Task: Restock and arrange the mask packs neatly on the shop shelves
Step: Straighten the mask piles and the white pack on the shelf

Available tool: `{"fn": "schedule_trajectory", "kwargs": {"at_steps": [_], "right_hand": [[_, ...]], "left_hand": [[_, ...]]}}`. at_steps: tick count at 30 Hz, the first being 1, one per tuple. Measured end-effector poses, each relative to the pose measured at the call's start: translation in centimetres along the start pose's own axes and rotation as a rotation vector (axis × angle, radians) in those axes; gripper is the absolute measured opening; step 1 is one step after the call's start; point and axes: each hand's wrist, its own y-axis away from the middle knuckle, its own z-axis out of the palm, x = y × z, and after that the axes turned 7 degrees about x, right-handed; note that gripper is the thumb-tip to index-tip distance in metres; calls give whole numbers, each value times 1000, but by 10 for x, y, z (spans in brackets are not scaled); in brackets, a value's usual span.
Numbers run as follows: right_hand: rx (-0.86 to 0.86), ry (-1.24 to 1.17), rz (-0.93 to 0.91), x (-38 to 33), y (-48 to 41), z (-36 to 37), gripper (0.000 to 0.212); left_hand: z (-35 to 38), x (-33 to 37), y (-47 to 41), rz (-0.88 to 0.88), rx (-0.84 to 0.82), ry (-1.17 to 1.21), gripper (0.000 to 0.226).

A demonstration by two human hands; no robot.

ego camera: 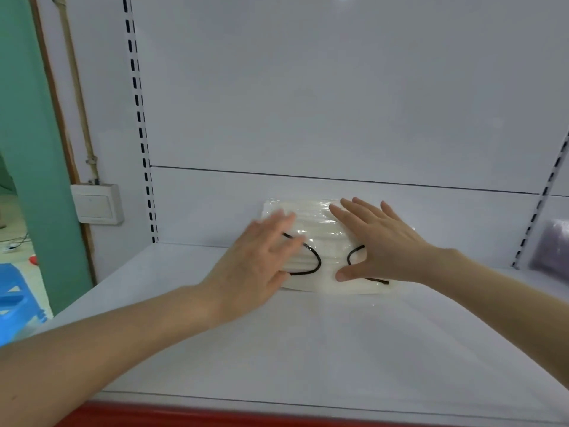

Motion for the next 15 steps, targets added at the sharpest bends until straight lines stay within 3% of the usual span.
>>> {"fn": "schedule_trajectory", "kwargs": {"at_steps": [3,15], "right_hand": [[-41,-2,-16,-1,-3,1,104],[-171,-146,49,9,-30,-7,109]], "left_hand": [[9,4,5,165,-88,-5,35],[17,0,15,183,-142,-33,40]]}}
